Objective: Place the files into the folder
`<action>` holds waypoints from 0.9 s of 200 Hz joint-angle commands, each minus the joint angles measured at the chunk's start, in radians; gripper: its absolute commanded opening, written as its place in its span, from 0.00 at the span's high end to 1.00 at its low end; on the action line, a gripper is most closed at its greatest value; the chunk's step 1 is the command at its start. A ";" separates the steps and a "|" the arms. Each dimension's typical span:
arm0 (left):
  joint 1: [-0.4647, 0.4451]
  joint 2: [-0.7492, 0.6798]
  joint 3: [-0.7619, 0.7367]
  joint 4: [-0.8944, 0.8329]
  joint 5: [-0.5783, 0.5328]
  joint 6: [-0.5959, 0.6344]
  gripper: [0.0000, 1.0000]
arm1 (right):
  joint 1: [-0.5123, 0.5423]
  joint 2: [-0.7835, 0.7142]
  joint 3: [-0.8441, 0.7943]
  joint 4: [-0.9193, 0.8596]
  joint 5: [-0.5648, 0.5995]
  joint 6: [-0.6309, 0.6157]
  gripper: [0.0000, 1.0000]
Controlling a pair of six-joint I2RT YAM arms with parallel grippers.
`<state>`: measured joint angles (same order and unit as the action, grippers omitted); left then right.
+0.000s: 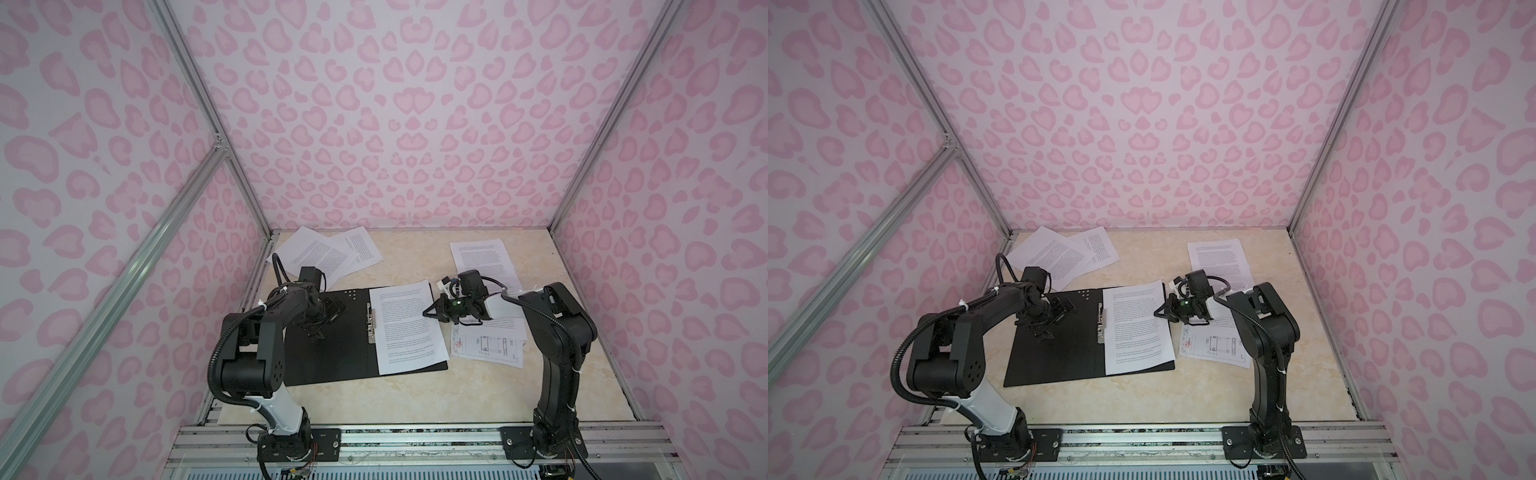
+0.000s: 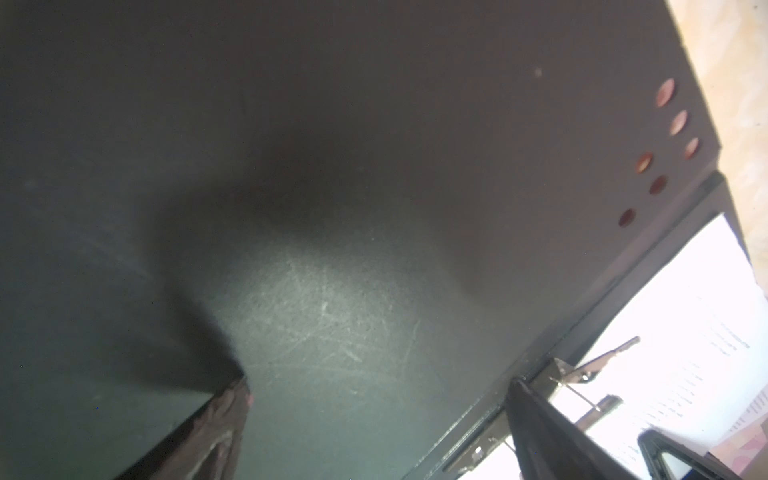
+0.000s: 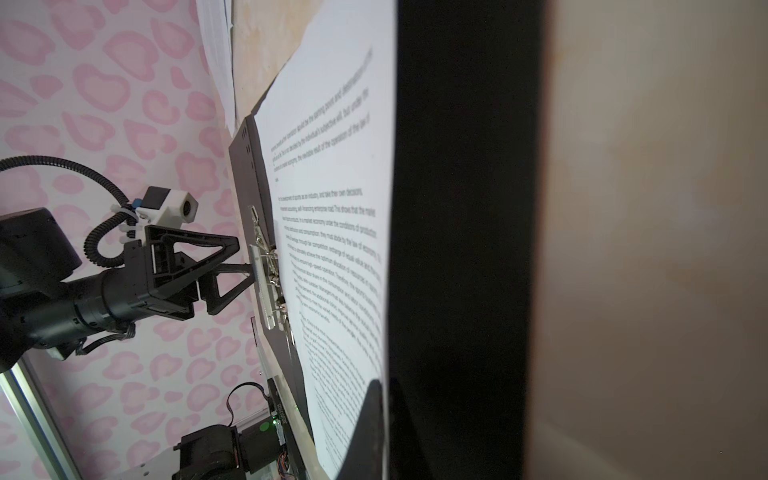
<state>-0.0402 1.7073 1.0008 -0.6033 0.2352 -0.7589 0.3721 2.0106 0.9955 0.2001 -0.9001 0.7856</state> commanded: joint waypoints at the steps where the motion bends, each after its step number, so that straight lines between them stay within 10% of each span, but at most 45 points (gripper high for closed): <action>1: 0.000 0.020 -0.014 0.000 -0.022 0.000 0.02 | 0.009 0.001 -0.019 0.128 -0.019 0.088 1.00; 180: 0.007 0.015 -0.029 0.010 -0.011 -0.008 0.02 | 0.053 -0.028 -0.072 0.152 0.062 0.130 1.00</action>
<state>-0.0345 1.7039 0.9905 -0.5930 0.2394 -0.7639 0.4236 1.9800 0.9306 0.3244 -0.8421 0.9131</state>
